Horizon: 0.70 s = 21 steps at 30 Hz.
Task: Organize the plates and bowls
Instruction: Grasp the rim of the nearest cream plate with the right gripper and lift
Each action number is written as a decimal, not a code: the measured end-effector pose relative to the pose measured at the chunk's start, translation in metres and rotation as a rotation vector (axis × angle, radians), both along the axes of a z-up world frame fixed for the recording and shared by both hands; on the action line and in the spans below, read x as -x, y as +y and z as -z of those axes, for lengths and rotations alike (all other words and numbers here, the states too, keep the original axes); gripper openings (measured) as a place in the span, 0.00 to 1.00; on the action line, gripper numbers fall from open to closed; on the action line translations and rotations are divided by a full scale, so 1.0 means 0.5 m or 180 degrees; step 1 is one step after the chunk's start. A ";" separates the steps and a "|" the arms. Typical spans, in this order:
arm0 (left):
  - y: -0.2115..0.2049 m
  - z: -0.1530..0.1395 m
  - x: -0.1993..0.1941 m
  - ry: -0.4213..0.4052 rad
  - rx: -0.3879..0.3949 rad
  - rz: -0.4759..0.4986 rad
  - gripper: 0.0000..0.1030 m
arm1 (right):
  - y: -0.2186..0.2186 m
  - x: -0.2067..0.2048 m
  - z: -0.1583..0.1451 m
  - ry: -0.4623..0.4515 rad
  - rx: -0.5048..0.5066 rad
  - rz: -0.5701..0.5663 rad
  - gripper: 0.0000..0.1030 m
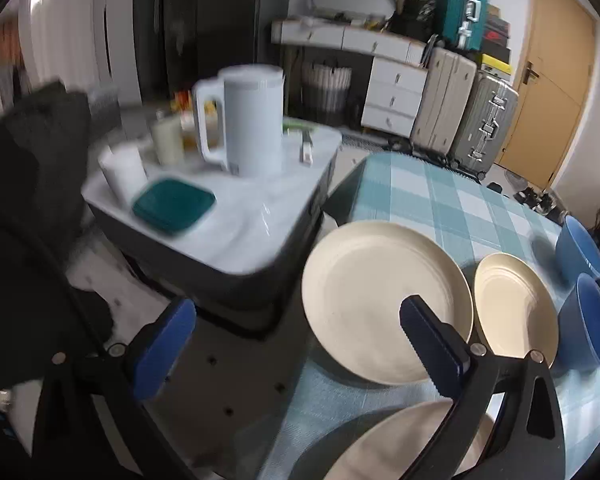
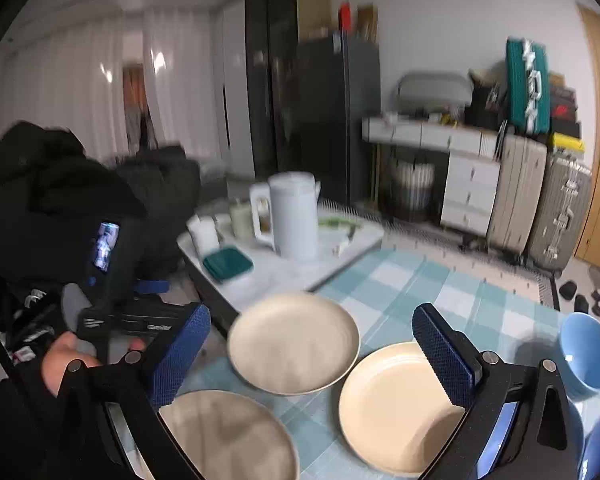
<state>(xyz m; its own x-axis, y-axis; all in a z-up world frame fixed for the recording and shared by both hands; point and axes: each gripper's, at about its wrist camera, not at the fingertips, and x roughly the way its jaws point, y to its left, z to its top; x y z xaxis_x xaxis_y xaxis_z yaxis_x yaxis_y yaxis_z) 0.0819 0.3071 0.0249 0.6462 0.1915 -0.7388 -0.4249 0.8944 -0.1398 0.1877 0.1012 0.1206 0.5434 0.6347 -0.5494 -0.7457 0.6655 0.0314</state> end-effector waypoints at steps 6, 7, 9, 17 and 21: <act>0.030 0.054 -0.071 0.0240 0.0556 0.0038 0.99 | 0.115 -0.176 0.112 0.0596 0.0545 -0.0058 1.00; 0.032 0.060 -0.081 0.0289 0.0595 0.0040 0.99 | 0.125 -0.201 0.134 0.0703 0.0611 -0.0034 1.00; 0.038 0.073 -0.099 0.0335 0.0680 0.0065 0.99 | 0.145 -0.248 0.177 0.0969 0.0719 -0.0063 1.00; 0.063 0.120 -0.140 0.0485 0.0914 0.0104 0.98 | 0.201 -0.303 0.253 0.1158 0.1131 -0.0211 1.00; 0.067 0.134 -0.140 0.0559 0.0910 0.0134 0.98 | 0.222 -0.320 0.294 0.1231 0.1461 -0.0250 0.98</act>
<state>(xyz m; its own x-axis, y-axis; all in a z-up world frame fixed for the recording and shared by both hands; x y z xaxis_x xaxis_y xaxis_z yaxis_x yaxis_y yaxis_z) 0.1521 0.3406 -0.0424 0.5073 -0.0636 -0.8594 -0.4283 0.8468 -0.3155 0.3476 0.2122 -0.0265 0.2107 0.3163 -0.9250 -0.7849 0.6188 0.0328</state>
